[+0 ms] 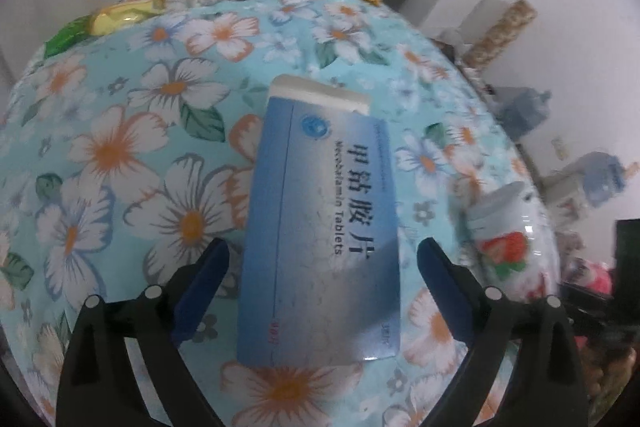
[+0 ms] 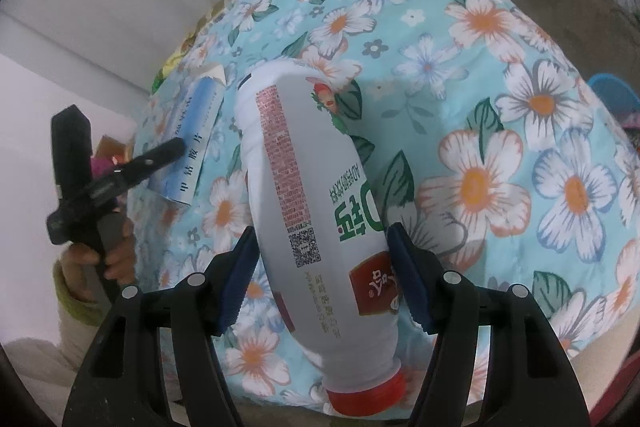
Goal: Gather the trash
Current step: 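Grasp the white drink bottle with the right tool while the left tool grasps the blue medicine box, then lift the white bottle and blue medicine box off the bed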
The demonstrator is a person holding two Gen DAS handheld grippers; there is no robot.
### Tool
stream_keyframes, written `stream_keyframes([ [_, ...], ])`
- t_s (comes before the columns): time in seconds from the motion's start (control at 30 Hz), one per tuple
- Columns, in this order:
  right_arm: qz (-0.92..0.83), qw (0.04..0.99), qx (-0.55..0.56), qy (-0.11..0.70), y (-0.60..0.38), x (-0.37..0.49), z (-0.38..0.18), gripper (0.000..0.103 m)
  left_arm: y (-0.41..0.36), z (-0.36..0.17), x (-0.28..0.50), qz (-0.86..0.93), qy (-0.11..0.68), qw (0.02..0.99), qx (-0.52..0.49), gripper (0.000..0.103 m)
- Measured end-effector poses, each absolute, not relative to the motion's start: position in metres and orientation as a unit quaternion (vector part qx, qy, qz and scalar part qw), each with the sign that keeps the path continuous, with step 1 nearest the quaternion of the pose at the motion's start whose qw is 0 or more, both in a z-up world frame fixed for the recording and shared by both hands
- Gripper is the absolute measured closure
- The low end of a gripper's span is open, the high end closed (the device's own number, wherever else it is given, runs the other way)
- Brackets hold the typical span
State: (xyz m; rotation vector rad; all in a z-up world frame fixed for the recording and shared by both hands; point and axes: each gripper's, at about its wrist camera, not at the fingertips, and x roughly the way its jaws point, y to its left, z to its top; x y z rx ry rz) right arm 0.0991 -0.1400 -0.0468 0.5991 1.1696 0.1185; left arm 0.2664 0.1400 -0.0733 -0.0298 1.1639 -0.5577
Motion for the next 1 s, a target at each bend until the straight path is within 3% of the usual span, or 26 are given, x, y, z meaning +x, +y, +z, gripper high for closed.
stream_keyframes([
  [0.27, 0.097, 0.784, 0.245, 0.562, -0.138, 0.105, -0.048, 0.034, 0.134, -0.077, 0.263, -0.187, 0.507, 0.841, 0.017, 0.014],
  [0.7, 0.104, 0.793, 0.215, 0.561, -0.134, 0.109, -0.041, 0.034, 0.126, -0.083, 0.257, -0.171, 0.503, 0.847, 0.027, 0.028],
  [0.8, 0.111, 0.790, 0.219, 0.562, -0.130, 0.116, -0.050, 0.042, 0.124, -0.083, 0.254, -0.166, 0.496, 0.852, 0.038, 0.029],
  [1.0, 0.136, 0.790, 0.242, 0.547, -0.136, 0.116, -0.055, 0.044, 0.116, -0.087, 0.251, -0.148, 0.488, 0.858, 0.064, 0.029],
])
